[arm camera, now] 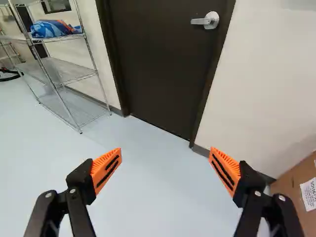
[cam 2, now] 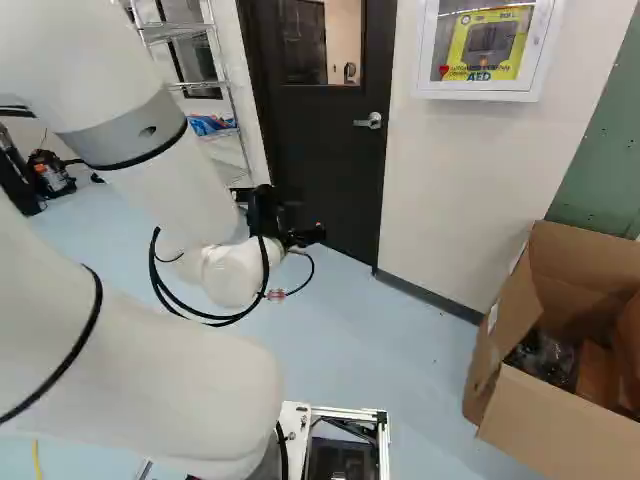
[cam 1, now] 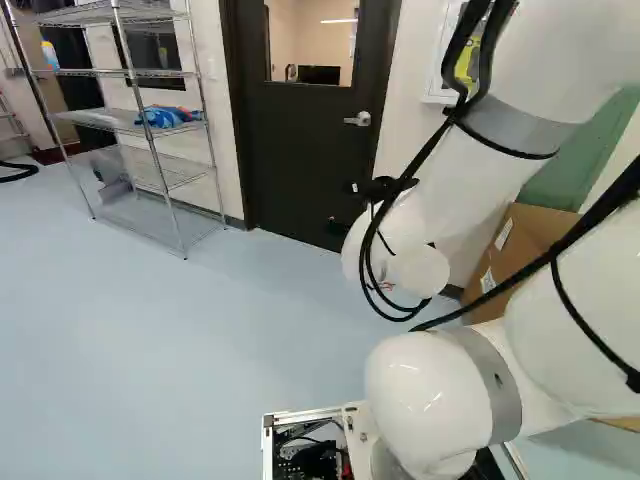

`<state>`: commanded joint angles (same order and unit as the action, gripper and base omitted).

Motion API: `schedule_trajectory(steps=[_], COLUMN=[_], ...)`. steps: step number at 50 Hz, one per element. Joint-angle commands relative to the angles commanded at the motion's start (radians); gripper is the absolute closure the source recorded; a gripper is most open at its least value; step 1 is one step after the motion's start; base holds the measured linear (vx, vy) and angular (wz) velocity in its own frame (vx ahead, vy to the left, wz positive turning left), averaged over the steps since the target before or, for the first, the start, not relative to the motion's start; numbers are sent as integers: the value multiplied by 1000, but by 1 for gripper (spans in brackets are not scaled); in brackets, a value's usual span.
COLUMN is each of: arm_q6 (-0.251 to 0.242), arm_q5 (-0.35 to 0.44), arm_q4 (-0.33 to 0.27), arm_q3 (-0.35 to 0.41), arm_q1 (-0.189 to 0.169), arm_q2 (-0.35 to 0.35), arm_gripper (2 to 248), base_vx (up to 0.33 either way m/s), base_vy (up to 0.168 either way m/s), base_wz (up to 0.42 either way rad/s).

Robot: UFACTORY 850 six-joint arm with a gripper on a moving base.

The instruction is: Open the door and move inside

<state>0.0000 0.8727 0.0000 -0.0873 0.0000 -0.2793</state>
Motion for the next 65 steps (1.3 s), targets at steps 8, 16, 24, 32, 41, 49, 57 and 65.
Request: schedule_trajectory(steps=[8, 16, 24, 32, 41, 49, 57, 65], arm_q6=[0, 0, 0, 0, 0, 0, 0, 0], arm_q5=[0, 0, 0, 0, 0, 0, 0, 0], arm_q4=[0, 0, 0, 0, 0, 0, 0, 0], arm_q3=[0, 0, 0, 0, 0, 0, 0, 0], arm_q1=[0, 0, 0, 0, 0, 0, 0, 0], arm_q2=[0, 0, 0, 0, 0, 0, 0, 0], arm_gripper=[3, 3, 3, 3, 3, 3, 3, 3], base_vx=[153, 140, 133, 131, 124, 134, 133, 130], base_vy=[52, 49, 60, 57, 60, 59, 31, 32], base_wz=[-23, -18, -17, -18, -13, -85, -227, -228])
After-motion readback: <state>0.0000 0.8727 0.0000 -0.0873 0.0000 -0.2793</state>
